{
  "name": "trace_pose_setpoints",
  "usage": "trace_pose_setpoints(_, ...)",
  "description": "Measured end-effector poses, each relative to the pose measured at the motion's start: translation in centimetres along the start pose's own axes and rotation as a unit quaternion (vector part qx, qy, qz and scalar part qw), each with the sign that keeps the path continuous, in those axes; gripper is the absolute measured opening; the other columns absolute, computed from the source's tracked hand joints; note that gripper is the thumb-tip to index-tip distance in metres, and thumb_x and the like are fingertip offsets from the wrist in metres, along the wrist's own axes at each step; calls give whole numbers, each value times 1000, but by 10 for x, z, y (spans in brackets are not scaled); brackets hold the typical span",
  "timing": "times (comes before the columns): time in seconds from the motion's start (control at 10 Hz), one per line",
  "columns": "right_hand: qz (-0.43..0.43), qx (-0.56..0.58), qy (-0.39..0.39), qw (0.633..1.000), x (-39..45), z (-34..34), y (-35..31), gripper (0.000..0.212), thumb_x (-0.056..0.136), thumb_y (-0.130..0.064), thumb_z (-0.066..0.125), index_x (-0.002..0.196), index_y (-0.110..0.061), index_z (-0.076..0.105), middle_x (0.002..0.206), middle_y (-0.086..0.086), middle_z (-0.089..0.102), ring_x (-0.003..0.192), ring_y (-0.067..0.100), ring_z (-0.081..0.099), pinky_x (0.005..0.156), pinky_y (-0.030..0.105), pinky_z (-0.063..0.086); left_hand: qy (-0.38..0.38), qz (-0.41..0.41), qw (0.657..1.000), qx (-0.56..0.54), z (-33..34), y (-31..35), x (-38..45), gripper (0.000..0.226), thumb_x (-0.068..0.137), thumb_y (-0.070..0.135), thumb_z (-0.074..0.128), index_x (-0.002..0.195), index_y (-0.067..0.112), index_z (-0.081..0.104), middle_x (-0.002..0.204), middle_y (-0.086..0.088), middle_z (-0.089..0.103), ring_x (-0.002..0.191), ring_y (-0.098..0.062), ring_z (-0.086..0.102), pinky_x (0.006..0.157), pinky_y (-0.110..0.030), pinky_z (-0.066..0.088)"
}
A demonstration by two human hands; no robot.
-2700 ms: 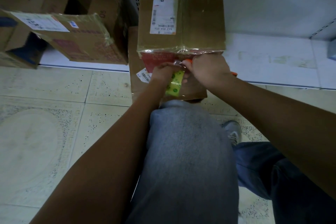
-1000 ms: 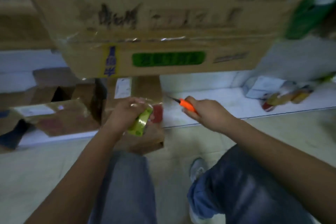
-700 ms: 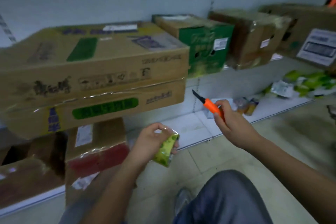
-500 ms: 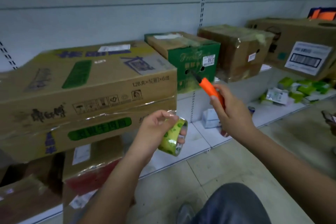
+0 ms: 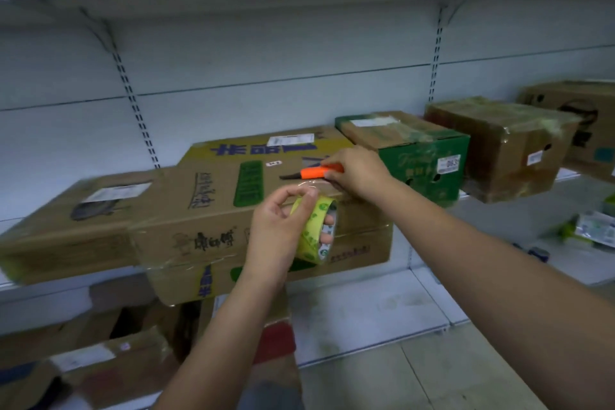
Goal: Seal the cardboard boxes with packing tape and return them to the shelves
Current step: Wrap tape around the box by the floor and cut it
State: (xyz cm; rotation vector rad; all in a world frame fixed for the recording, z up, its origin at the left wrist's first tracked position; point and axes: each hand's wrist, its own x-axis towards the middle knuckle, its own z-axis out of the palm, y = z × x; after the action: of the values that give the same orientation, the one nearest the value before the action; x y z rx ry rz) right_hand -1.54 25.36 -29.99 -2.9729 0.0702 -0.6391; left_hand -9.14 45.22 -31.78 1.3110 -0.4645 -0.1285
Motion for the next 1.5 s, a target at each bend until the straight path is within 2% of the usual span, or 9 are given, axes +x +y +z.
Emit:
trace_pose_setpoints(0.1, -4, 197, 109, 974, -26, -9, -19, 42, 101, -48, 47, 111, -17, 73, 108, 5, 71, 102, 22, 64, 90, 41, 50, 11, 20, 1000, -8, -17, 5, -6, 8, 96, 13, 61, 97, 5, 64, 70, -20, 70, 42, -22, 60, 42, -28, 52)
trace_pose_setpoints(0.2, 12, 474, -32, 880, -70, -28, -50, 61, 89, -64, 40, 116, -18, 70, 102, -2, 75, 95, 9, 69, 87, 28, 56, 11, 35, 999, 3, -27, 0, -12, 9, 97, 11, 59, 98, 3, 62, 72, -22, 70, 43, -21, 61, 42, -28, 52)
trace_pose_setpoints(0.4, 13, 510, -6, 860, -114, -4, -70, 12, 81, -26, 80, 88, -17, 79, 85, -2, 77, 82, 8, 69, 79, 29, 54, -11, 12, 999, 33, -43, -24, -34, 17, 101, 15, 52, 106, 1, 62, 73, -22, 71, 44, -23, 62, 44, -30, 54)
trace_pose_setpoints(0.8, 130, 429, 1, 894, -190, 164, -107, 16, 86, -23, 75, 72, -31, 73, 71, -17, 71, 72, 0, 67, 72, 25, 54, -9, -237, 963, 123, -134, -154, -114, 33, 97, 35, 62, 129, 29, 57, 108, 10, 71, 93, 0, 68, 86, -22, 55)
trace_pose_setpoints(0.9, 164, 426, 18, 890, -188, 213, -116, 11, 87, -24, 74, 76, -22, 77, 71, -15, 72, 70, 2, 67, 71, 30, 55, 10, -274, 949, 155, -151, -192, -107, 32, 93, 26, 69, 121, 14, 58, 98, 4, 72, 74, 11, 67, 66, -7, 50)
trace_pose_setpoints(1.1, 366, 523, -49, 768, -160, 290, -121, 8, 83, -15, 77, 75, -14, 78, 70, 4, 74, 67, 17, 72, 74, 35, 62, -130, -241, 876, 396, -216, -223, -61, 21, 88, 40, 71, 98, 22, 71, 92, 5, 72, 83, -7, 68, 77, -28, 56)
trace_pose_setpoints(1.2, 459, 519, -50, 719, -129, 314, -79, 5, 88, -9, 69, 84, -11, 71, 61, -5, 71, 60, 6, 68, 67, 23, 58, -114, -202, 831, 505, -286, -225, -49, 21, 78, 47, 78, 80, 31, 65, 74, 10, 64, 69, 6, 60, 65, -11, 46)
trace_pose_setpoints(1.3, 506, 549, -77, 661, -119, 337, -47, 13, 96, -8, 59, 87, -16, 57, 56, -14, 68, 61, -1, 67, 72, 18, 54, -59, -209, 790, 573, -350, -239, -50, 49, 68, 63, 70, 84, 17, 67, 76, -2, 65, 71, -14, 62, 66, -30, 51)
trace_pose_setpoints(1.5, 515, 571, -77, 635, -133, 381, -63, 6, 93, -7, 62, 90, -10, 66, 97, 5, 69, 85, 14, 69, 85, 24, 57, -84, -206, 740, 635, -391, -264, -18, 41, 88, 50, 66, 100, 11, 70, 94, -9, 67, 84, -25, 59, 81, -39, 48)
